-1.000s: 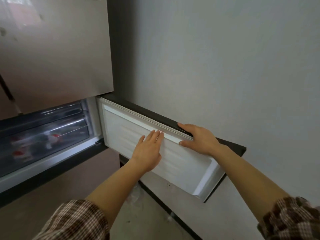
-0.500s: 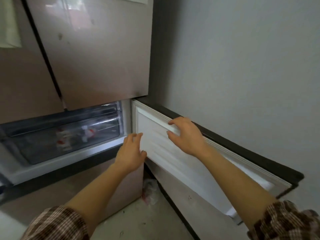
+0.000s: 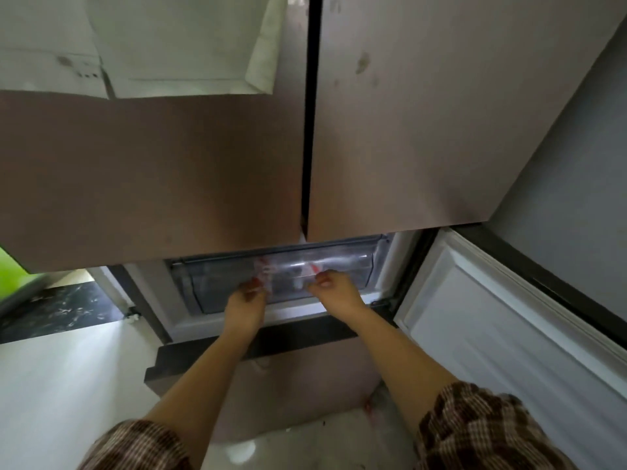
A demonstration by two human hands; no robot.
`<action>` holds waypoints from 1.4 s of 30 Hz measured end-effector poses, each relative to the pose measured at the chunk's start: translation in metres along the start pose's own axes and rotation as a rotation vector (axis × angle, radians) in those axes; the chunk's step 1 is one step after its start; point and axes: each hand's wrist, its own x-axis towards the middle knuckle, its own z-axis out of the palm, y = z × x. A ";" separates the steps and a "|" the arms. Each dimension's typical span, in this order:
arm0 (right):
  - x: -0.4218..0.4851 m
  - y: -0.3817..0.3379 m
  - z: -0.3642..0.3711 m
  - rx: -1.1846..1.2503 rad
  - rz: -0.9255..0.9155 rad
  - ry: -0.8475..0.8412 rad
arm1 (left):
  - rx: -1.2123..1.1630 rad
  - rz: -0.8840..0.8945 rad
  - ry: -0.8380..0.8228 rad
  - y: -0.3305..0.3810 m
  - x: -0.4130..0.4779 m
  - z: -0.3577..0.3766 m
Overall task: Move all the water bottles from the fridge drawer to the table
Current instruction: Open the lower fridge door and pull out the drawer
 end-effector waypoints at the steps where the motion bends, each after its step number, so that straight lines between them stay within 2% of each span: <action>1: 0.012 -0.002 0.009 0.045 0.036 0.003 | -0.091 -0.062 -0.005 0.000 0.010 -0.004; 3: 0.030 -0.006 0.022 0.188 0.121 -0.004 | -0.285 -0.212 -0.027 -0.002 0.026 -0.011; 5: 0.040 -0.010 0.029 0.392 0.222 -0.035 | -0.484 -0.279 -0.062 -0.003 0.037 -0.016; 9: 0.056 -0.015 0.039 0.952 0.309 -0.044 | -0.851 -0.204 -0.102 0.000 0.050 -0.020; 11: 0.064 -0.016 0.041 1.214 0.331 -0.002 | -0.948 -0.204 -0.106 0.001 0.055 -0.021; 13: 0.067 -0.017 0.045 1.347 0.333 0.008 | -1.006 -0.230 -0.117 -0.001 0.057 -0.020; 18: 0.057 -0.029 0.052 1.291 0.265 -0.015 | -1.072 -0.236 -0.236 0.008 0.046 -0.027; 22: 0.041 -0.028 0.049 1.256 0.294 -0.008 | -1.101 -0.303 -0.196 0.010 0.032 -0.029; 29: -0.017 -0.003 0.048 1.159 0.337 0.016 | -0.956 -0.357 -0.121 -0.015 -0.021 -0.025; 34: -0.069 0.023 0.042 1.128 0.406 0.030 | -0.878 -0.375 -0.146 -0.034 -0.075 -0.025; 42: -0.140 0.055 0.039 1.171 0.525 -0.017 | -0.827 -0.416 0.003 -0.063 -0.147 -0.013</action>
